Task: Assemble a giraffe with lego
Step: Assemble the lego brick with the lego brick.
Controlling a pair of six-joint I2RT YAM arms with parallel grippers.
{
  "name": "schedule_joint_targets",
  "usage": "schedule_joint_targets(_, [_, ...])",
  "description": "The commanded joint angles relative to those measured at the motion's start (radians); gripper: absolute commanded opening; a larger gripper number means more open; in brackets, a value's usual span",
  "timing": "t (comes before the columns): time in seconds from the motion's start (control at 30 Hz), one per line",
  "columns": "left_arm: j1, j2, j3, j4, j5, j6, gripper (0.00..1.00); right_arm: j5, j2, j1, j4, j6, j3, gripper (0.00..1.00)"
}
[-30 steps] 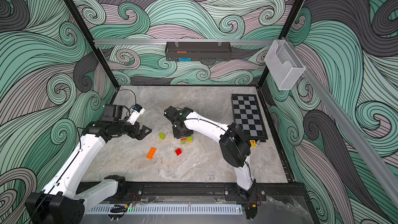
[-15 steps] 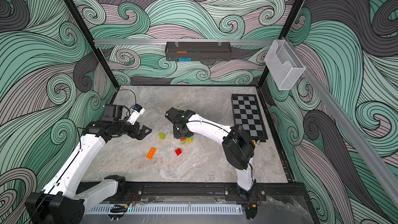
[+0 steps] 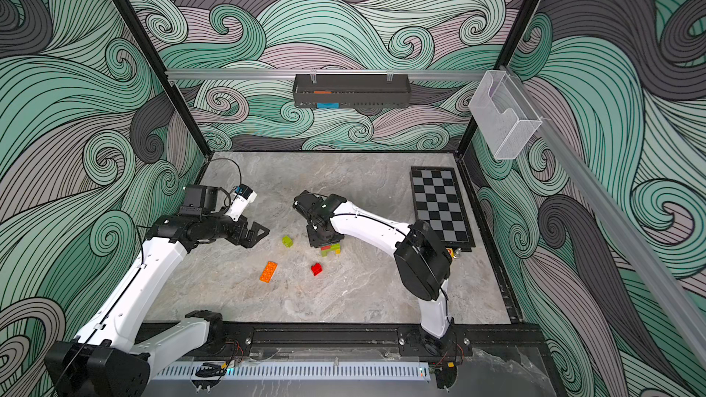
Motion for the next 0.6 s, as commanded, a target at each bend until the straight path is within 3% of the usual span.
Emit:
schedule_joint_targets(0.0, [0.005,-0.007,0.000,0.011,0.021,0.008,0.99,0.007,0.011,-0.005,-0.065,-0.012,-0.009,0.21])
schedule_joint_targets(0.17, [0.005,-0.004,0.001,0.011,0.022,0.006,0.99,0.019,0.013,0.004,-0.044,0.006,-0.020,0.22])
schedule_joint_targets(0.57, [0.005,-0.005,-0.001,0.012,0.022,0.008,0.99,-0.006,0.040,0.026,0.110,0.073,-0.214,0.20])
